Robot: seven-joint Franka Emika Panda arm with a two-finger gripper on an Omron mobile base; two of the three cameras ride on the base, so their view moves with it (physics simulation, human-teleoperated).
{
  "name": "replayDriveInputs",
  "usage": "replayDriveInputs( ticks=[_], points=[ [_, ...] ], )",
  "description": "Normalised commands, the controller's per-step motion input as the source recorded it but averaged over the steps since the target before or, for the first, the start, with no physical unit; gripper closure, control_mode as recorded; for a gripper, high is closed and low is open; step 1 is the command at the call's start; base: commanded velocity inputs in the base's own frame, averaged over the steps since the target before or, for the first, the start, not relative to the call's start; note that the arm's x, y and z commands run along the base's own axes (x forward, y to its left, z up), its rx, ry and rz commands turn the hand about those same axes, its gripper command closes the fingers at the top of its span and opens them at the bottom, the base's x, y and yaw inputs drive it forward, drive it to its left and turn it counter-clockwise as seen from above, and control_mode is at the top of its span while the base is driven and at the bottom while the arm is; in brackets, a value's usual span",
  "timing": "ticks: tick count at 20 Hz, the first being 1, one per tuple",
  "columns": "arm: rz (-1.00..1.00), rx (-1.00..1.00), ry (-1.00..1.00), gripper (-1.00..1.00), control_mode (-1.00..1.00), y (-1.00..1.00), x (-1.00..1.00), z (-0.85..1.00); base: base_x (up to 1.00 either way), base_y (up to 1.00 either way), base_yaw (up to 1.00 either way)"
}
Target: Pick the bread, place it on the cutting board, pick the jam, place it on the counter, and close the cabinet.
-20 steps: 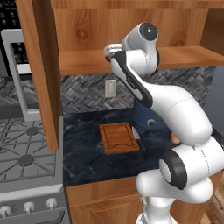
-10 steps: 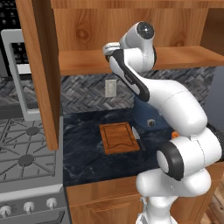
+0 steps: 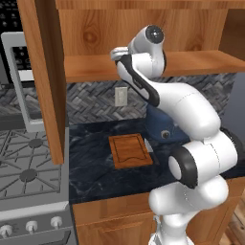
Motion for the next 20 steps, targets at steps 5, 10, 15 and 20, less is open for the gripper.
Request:
replayDriveInputs(
  ticks=[5,10,15,20],
  points=[
    [0.0,0.0,0.0,-1.0,-1.0,0.02,0.27,-0.02,0.0,0.0,0.0],
    [0.0,0.0,0.0,-1.0,-1.0,0.03,0.26,-0.07,0.0,0.0,0.0],
    [0.0,0.0,0.0,-1.0,-1.0,0.03,0.22,-0.07,0.0,0.0,0.0],
    [0.0,0.0,0.0,-1.0,-1.0,0.05,0.21,-0.06,0.0,0.0,0.0]
  ],
)
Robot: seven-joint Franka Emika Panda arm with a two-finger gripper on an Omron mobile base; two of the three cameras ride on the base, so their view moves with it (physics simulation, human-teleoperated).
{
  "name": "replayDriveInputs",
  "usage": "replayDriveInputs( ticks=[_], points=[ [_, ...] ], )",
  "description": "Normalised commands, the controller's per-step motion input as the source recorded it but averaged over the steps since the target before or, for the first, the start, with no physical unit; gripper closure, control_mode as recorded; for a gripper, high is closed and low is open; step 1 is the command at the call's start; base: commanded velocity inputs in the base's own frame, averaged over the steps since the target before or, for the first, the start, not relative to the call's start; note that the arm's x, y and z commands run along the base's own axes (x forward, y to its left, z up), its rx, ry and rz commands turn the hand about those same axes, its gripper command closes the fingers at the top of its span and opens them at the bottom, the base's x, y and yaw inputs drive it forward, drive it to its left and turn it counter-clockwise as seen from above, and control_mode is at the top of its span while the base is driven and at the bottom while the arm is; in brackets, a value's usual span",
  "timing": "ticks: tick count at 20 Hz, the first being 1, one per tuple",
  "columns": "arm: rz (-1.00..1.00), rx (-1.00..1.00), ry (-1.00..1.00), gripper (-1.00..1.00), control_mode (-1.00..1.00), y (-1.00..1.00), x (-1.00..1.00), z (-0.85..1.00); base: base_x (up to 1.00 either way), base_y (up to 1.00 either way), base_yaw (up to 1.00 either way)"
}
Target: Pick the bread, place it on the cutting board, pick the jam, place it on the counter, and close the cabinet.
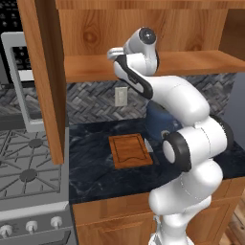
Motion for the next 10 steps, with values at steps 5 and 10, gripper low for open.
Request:
replayDriveInputs(
  ticks=[5,10],
  points=[
    [0.0,0.0,0.0,-1.0,-1.0,0.06,0.21,-0.08,0.0,0.0,0.0],
    [0.0,0.0,0.0,-1.0,-1.0,0.06,0.19,-0.12,0.0,0.0,0.0]
  ],
)
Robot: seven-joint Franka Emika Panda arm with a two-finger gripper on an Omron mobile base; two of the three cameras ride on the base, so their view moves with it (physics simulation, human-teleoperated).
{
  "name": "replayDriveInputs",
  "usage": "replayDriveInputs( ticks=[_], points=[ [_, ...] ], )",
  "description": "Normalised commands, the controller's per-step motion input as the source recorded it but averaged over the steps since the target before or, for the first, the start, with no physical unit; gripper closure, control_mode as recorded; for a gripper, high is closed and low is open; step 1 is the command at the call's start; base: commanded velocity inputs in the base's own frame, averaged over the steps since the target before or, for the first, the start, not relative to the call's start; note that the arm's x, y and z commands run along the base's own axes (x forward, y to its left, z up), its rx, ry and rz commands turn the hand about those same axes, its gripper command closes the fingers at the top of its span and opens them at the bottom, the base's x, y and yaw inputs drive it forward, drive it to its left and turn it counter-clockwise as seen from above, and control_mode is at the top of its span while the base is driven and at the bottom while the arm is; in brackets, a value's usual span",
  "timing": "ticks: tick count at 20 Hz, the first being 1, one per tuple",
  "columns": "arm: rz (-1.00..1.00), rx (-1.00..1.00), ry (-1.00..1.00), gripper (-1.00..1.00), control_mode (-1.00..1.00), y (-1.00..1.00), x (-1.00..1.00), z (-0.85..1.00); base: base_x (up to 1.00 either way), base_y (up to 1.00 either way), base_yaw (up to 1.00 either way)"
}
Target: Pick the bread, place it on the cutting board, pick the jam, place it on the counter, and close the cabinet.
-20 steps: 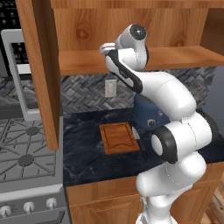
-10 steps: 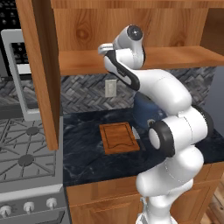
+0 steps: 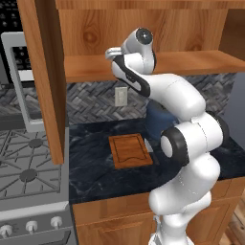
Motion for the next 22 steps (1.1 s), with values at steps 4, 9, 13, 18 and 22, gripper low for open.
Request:
replayDriveInputs(
  ticks=[4,9,13,18,22],
  points=[
    [0.0,0.0,0.0,1.0,-1.0,0.09,0.18,-0.19,0.0,0.0,0.0],
    [0.0,0.0,0.0,1.0,-1.0,0.01,0.03,-0.06,0.0,0.0,0.0],
    [0.0,0.0,0.0,1.0,-1.0,0.0,-0.02,0.0,0.0,0.0,0.0],
    [0.0,0.0,0.0,1.0,-1.0,-0.03,-0.21,0.0,0.0,0.0,0.0],
    [0.0,0.0,0.0,1.0,-1.0,-0.11,-0.39,0.0,0.0,0.0,0.0]
  ],
)
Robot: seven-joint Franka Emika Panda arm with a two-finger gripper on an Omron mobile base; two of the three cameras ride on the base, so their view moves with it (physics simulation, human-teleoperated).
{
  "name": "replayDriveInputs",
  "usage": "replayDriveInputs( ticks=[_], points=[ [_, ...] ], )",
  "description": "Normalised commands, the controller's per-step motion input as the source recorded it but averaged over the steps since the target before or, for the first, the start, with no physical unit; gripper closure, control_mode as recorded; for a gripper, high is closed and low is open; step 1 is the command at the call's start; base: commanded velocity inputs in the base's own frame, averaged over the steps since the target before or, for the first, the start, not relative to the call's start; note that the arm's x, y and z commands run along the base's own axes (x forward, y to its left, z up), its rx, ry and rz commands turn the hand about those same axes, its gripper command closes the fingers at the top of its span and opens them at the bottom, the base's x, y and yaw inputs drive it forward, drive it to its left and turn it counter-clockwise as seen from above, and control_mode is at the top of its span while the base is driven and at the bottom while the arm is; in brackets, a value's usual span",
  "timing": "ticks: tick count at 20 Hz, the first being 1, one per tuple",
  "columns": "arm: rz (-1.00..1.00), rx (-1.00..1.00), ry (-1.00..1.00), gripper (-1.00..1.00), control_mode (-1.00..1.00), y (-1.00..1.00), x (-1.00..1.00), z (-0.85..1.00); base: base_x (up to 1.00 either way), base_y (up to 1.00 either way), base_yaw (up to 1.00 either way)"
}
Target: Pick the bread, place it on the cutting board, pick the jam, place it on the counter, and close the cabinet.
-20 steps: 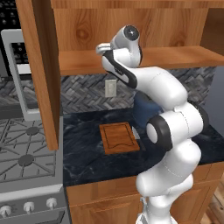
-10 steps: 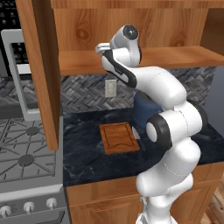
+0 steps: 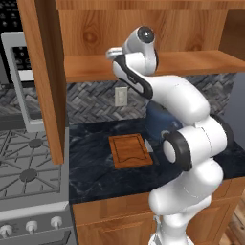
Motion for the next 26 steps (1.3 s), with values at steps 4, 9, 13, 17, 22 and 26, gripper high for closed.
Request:
replayDriveInputs(
  ticks=[4,9,13,17,22,26],
  points=[
    [0.0,0.0,0.0,1.0,-1.0,-0.1,-0.29,0.04,0.0,0.0,0.0],
    [0.0,0.0,0.0,1.0,-1.0,-0.07,-0.35,0.04,0.0,0.0,0.0],
    [0.0,0.0,0.0,1.0,-1.0,-0.06,-0.43,0.01,0.0,0.0,0.0],
    [0.0,0.0,0.0,1.0,-1.0,-0.05,-0.44,0.01,0.0,0.0,0.0],
    [0.0,0.0,0.0,1.0,-1.0,-0.06,-0.48,0.0,0.0,0.0,0.0],
    [0.0,0.0,0.0,1.0,-1.0,-0.08,-0.52,0.0,0.0,0.0,0.0]
  ],
)
